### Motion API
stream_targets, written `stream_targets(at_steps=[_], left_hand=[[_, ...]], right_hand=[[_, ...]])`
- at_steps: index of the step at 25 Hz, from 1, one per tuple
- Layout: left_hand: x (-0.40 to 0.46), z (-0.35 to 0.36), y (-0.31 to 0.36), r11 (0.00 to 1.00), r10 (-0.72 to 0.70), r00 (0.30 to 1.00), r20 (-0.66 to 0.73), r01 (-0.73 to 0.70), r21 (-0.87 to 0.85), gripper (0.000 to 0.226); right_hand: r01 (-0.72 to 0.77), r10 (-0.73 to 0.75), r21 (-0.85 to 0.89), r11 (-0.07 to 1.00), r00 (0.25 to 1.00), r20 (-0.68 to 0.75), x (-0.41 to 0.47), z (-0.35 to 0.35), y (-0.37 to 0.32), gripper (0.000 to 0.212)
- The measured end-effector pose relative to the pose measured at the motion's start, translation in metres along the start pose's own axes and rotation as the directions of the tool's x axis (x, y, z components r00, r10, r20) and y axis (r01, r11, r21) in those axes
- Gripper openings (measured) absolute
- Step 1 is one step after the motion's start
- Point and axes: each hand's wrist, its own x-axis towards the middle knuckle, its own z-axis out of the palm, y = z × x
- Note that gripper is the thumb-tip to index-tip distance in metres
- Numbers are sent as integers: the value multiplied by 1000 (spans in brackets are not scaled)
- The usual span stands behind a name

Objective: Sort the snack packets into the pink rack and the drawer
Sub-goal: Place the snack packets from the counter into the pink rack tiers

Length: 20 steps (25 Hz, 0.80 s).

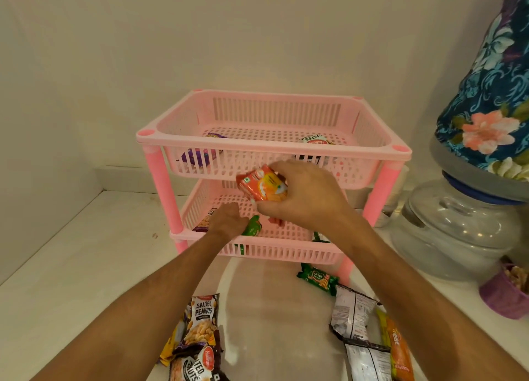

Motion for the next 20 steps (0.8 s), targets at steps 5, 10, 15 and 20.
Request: stream_targets(at_steps=[5,10,15,20], left_hand=[[-10,-8,6,996,57,988,-143,-65,-57,28],[-46,-15,7,941,307,891,-336,-336,-32,26],[-88,-6,-8,771,633,698,-335,-606,194,20],[-125,8,-27,856,493,857,-152,-445,265,20]], right_hand=[[-3,20,119,993,990,-143,31,-52,-32,50],[-171,174,31,985,956,-236,99,-51,-12,46],[-298,299,21,954,950,-89,132,-33,13,35],[-372,369,-14,928,913,176,135,-24,16,32]])
